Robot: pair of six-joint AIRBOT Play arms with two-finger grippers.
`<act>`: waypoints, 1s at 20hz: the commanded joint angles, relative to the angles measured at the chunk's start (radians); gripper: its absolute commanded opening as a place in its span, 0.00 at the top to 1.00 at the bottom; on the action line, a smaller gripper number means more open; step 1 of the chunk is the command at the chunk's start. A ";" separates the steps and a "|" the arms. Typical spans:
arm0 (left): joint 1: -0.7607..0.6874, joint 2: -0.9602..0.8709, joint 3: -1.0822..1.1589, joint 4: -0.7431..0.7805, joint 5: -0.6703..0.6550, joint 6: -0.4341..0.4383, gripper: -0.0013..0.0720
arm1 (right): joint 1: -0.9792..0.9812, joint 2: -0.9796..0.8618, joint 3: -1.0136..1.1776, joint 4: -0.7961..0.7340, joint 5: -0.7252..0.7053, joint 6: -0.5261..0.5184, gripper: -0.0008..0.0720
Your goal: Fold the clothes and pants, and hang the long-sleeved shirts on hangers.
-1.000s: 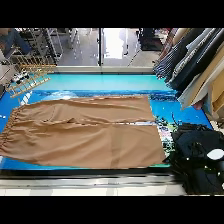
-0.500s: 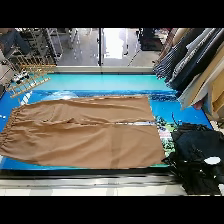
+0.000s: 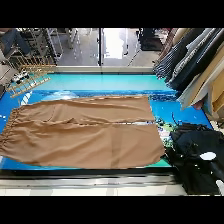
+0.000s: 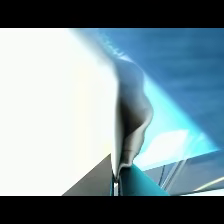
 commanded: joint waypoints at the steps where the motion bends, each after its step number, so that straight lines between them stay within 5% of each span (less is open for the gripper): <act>1: 0.007 0.016 0.087 -0.013 -0.131 0.019 0.96 | 0.053 0.127 0.145 0.006 0.085 -0.002 0.96; 5: -0.010 0.016 0.322 -0.189 -0.208 -0.012 0.97 | 0.179 0.104 0.426 -0.030 -0.074 0.050 0.96; 13: -0.091 -0.094 0.443 -0.223 0.137 -0.227 0.97 | 0.293 -0.636 1.048 -0.122 -0.192 0.121 0.96; 20: -0.217 -0.245 0.443 -0.406 0.536 -0.290 0.97 | 0.402 -1.143 1.651 -0.122 -0.255 0.129 0.96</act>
